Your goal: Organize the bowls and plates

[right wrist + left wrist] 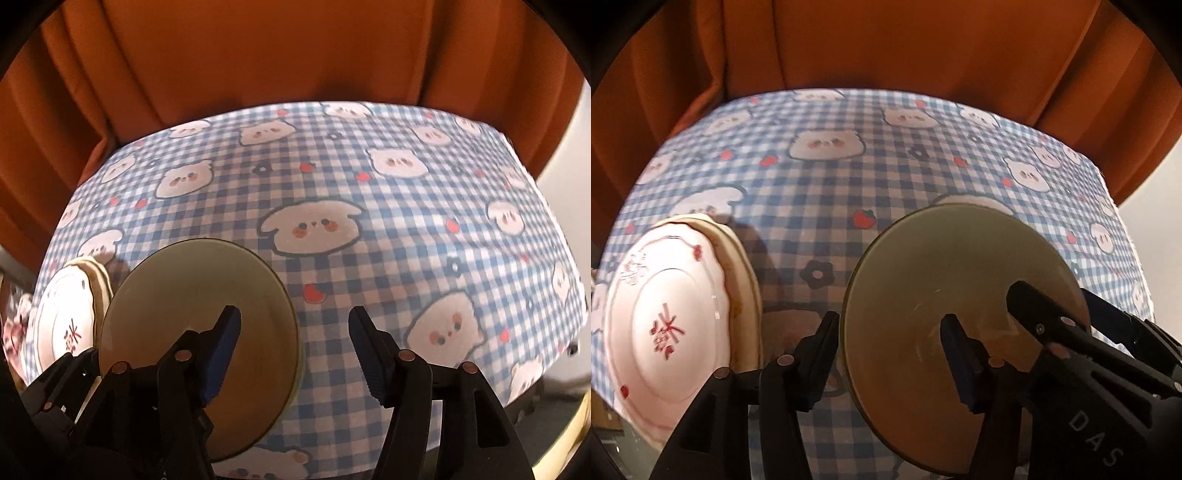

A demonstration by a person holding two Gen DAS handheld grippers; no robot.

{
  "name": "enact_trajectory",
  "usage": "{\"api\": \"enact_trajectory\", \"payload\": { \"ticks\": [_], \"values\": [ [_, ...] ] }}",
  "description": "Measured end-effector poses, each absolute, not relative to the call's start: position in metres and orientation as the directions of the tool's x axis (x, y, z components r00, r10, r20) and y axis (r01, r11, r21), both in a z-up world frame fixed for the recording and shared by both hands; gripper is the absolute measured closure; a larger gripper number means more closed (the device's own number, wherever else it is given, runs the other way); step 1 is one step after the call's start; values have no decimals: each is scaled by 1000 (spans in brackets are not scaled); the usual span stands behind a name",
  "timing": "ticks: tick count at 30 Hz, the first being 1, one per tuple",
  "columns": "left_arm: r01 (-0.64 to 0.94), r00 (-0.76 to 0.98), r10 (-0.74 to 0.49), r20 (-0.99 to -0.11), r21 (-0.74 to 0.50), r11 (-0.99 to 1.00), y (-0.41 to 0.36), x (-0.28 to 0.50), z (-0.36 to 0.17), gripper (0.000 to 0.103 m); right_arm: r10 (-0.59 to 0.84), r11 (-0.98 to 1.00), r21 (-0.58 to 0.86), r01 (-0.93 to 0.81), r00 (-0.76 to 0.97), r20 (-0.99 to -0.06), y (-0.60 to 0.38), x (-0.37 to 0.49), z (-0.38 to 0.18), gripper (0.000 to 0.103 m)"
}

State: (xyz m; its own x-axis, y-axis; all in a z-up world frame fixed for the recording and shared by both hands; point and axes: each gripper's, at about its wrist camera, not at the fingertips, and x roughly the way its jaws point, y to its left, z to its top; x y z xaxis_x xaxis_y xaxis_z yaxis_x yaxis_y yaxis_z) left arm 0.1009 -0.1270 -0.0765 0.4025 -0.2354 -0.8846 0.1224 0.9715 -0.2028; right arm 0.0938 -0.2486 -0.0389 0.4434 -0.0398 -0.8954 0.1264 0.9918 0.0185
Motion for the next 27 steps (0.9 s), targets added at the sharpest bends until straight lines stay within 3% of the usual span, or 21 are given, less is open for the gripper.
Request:
{"api": "enact_trajectory", "payload": {
  "ticks": [6,14,27],
  "values": [
    [193,313,-323,-893,-273,942,-126,107,-89,48,-74,977,14,213,399,-914,-244,92,-46,37],
    [223,278,-353,-893,-298,928,-129,111,-89,48,-73,960,42,278,391,-918,-246,88,-48,37],
    [128,286,-249,-925,-221,967,-135,113,-85,46,115,956,199,218,347,-931,-268,107,-64,37]
  ]
}}
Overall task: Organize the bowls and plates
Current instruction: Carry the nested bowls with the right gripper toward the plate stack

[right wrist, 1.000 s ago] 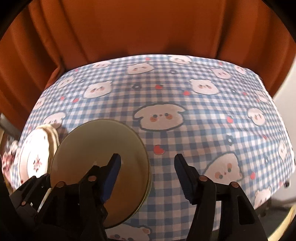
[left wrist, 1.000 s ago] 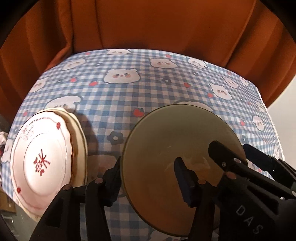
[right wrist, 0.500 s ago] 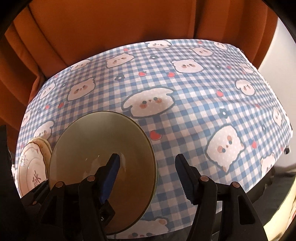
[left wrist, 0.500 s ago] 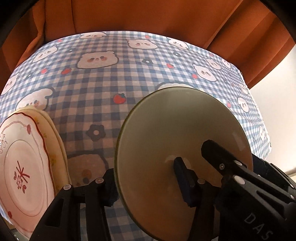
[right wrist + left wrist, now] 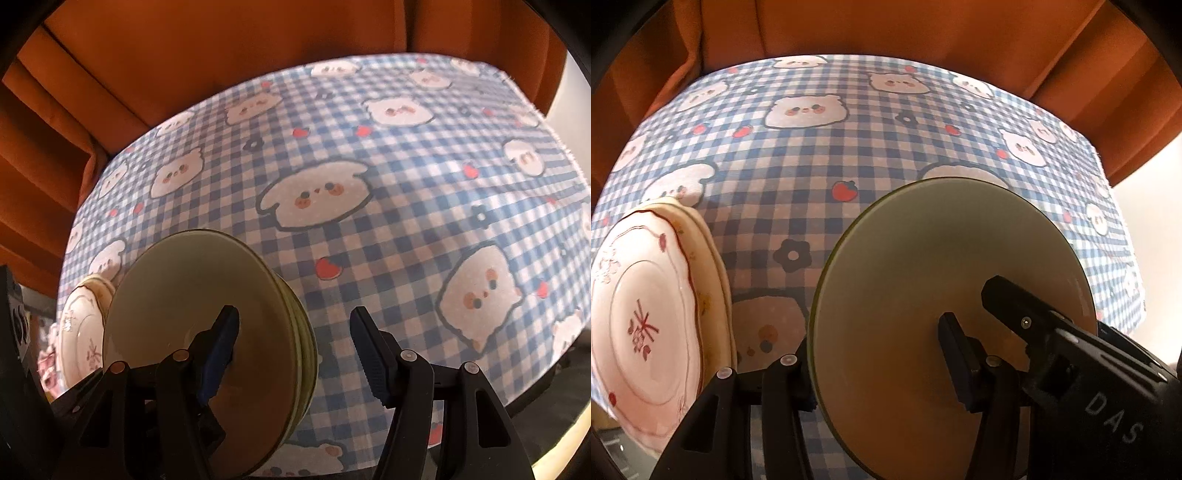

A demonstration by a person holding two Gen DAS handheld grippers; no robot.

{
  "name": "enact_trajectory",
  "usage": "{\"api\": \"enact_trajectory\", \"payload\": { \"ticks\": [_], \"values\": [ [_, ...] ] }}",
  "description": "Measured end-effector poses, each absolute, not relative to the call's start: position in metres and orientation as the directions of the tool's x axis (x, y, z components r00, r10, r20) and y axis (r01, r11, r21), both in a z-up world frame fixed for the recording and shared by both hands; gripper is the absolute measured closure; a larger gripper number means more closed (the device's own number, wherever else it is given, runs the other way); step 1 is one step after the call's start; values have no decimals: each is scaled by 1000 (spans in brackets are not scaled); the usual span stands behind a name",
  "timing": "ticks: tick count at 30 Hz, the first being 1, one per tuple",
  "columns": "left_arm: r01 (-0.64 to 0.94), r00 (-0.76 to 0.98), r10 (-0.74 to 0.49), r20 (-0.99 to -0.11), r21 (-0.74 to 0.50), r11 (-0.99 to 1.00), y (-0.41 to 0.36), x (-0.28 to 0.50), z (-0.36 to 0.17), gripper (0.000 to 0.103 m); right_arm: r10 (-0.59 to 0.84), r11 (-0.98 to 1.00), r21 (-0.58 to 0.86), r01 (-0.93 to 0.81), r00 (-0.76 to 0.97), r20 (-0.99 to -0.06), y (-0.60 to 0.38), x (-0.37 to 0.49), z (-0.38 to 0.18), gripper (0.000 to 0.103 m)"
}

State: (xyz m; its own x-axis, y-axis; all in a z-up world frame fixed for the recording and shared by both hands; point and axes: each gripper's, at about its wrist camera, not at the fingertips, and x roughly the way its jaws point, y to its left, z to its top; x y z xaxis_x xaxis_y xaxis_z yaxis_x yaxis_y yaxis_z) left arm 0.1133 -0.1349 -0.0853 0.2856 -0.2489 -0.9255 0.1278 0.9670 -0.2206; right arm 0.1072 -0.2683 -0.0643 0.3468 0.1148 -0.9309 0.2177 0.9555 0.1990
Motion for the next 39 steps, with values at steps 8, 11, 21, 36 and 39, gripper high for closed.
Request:
{"api": "enact_trajectory", "payload": {
  "ticks": [8,11,21,36,39],
  "values": [
    [36,308,-136,-942,-132,991,-143,111,-84,45,254,943,307,132,315,-915,-278,119,-72,58],
    [-3,310,-103,-945,-109,994,-144,108,-82,45,296,940,332,77,297,-908,-276,124,-73,68],
    [-70,322,-18,-947,-42,997,-154,99,-77,48,336,938,347,-5,266,-904,-280,129,-76,68],
    [-82,329,0,-944,-28,996,-158,89,-46,49,340,937,349,-17,280,-898,-285,111,-49,68],
    [-85,356,24,-934,-6,996,-152,85,-37,50,355,930,366,-18,289,-889,-280,112,-39,68]
  ]
}}
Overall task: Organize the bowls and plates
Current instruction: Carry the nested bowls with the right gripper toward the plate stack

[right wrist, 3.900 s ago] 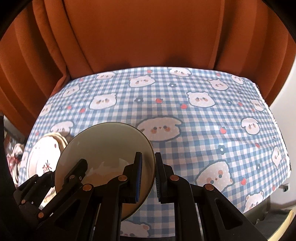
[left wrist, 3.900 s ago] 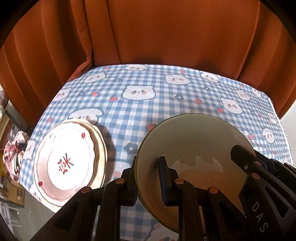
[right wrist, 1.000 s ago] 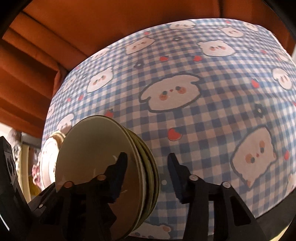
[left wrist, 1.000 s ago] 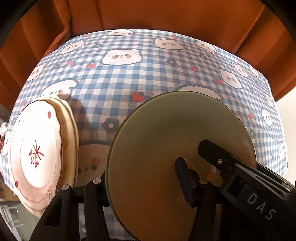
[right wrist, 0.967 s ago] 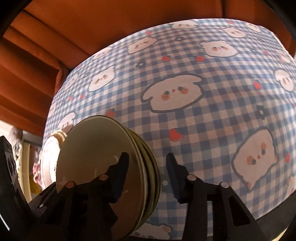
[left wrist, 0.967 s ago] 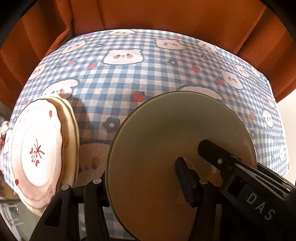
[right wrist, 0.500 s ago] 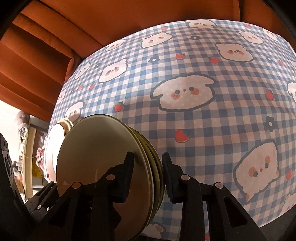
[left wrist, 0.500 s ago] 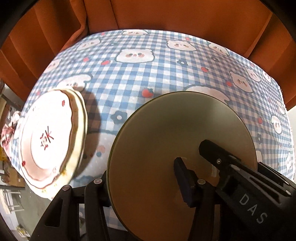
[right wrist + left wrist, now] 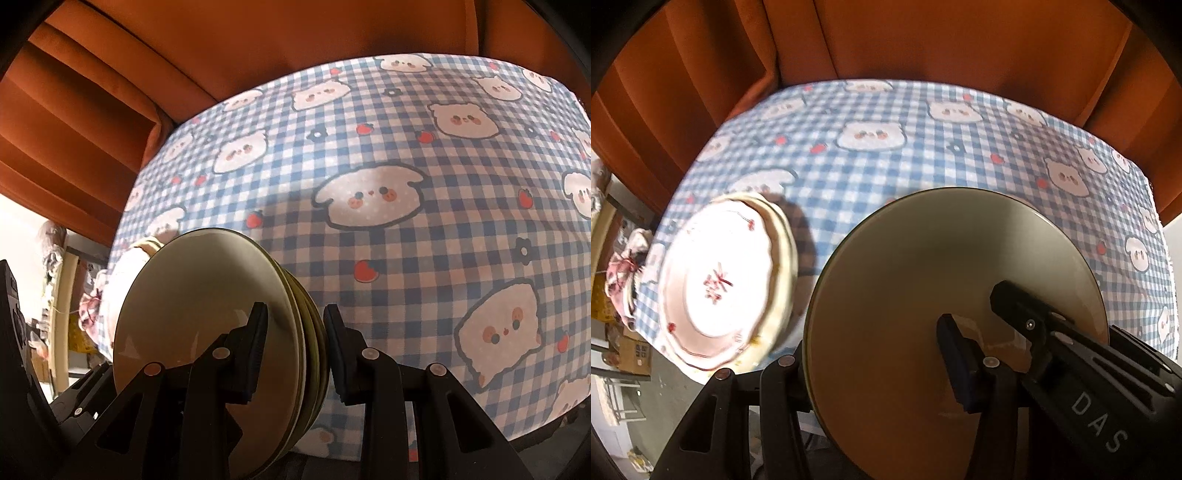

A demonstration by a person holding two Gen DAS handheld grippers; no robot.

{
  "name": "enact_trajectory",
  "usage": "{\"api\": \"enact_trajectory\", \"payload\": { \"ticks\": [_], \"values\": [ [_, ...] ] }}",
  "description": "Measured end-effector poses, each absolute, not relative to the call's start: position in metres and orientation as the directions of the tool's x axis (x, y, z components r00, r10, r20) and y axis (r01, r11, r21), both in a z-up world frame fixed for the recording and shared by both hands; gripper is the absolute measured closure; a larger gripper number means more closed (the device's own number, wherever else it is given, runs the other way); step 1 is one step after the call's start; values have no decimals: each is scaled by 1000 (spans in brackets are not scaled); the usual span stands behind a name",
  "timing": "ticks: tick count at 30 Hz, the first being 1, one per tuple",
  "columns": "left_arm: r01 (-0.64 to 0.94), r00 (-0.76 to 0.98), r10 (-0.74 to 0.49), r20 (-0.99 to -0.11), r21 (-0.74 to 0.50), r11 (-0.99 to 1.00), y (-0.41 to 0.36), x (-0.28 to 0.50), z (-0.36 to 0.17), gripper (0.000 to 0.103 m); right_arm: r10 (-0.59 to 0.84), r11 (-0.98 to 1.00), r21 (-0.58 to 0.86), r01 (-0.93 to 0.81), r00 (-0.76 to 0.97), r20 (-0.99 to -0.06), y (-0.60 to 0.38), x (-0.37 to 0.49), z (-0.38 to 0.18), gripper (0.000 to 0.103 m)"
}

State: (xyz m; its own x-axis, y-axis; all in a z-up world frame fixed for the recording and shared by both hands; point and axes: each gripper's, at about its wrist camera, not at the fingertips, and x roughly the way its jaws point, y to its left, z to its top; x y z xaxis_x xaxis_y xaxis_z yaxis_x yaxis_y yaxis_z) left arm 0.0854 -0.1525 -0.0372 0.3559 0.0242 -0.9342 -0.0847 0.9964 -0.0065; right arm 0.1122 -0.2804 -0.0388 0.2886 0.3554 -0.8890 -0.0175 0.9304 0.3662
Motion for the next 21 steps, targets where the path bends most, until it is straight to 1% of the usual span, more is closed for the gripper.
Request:
{"api": "enact_trajectory", "payload": {
  "ticks": [10,21],
  "values": [
    [-84,371,30,-928,-2,996,-109,82,-30,50,371,923,385,-17,310,-876,-246,106,-26,68],
    [-47,392,-9,-920,-30,998,-38,88,-23,50,343,931,365,1,341,-875,-180,106,-18,68]
  ]
}}
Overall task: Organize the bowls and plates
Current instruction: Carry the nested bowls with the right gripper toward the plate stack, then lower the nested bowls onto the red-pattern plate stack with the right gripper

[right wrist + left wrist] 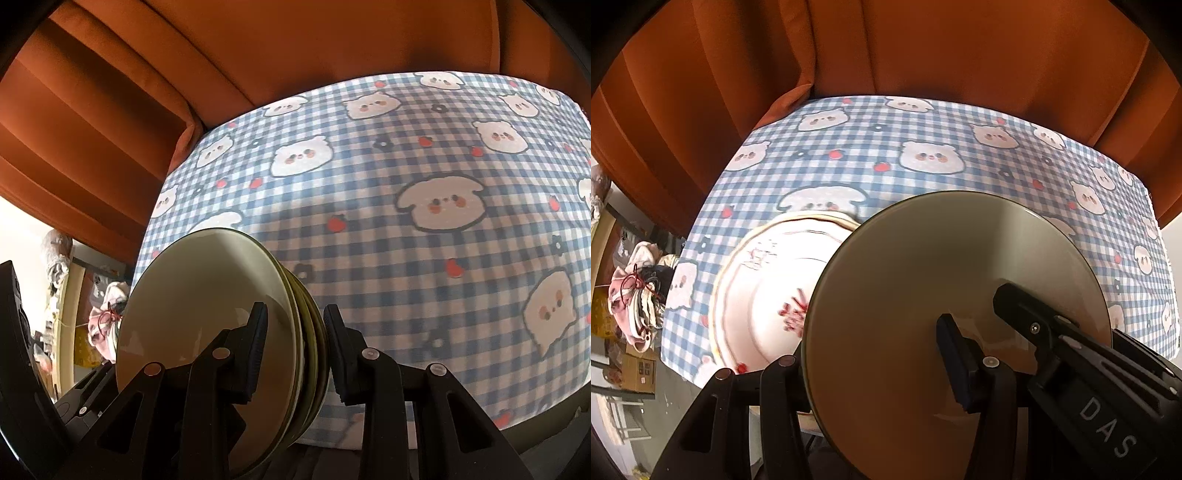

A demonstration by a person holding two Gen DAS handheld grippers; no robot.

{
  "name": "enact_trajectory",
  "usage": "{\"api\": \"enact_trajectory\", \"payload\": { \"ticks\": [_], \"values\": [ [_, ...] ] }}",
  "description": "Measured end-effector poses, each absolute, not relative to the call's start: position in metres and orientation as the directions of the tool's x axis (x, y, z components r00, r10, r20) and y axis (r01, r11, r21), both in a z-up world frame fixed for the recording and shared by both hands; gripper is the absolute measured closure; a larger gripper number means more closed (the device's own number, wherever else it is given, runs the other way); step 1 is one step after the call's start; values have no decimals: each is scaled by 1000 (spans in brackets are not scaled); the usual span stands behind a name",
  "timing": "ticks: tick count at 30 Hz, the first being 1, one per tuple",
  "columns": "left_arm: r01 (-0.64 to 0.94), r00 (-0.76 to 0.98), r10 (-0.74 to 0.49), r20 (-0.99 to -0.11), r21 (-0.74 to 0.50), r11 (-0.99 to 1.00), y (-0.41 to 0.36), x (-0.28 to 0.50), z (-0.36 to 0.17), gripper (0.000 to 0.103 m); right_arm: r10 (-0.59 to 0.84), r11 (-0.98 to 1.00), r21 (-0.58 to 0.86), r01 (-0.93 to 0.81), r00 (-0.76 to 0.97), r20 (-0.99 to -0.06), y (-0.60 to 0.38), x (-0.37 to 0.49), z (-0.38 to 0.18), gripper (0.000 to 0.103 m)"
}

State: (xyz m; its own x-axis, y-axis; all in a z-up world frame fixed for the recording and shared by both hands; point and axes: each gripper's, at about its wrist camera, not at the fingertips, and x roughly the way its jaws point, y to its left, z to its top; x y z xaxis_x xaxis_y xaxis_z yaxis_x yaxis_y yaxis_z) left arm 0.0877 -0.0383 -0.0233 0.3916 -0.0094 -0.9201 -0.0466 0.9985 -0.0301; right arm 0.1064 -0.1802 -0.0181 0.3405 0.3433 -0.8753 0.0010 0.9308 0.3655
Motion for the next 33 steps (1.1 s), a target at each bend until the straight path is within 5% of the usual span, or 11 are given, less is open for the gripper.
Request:
{"api": "enact_trajectory", "payload": {
  "ticks": [17,33],
  "values": [
    [-33,364,-25,-931,-40,999,62,91,-39,50,324,936,350,21,327,-888,-76,107,-31,68],
    [-5,333,-63,-941,-69,998,80,100,-51,51,271,954,297,48,295,-916,-46,111,-46,68]
  ]
}}
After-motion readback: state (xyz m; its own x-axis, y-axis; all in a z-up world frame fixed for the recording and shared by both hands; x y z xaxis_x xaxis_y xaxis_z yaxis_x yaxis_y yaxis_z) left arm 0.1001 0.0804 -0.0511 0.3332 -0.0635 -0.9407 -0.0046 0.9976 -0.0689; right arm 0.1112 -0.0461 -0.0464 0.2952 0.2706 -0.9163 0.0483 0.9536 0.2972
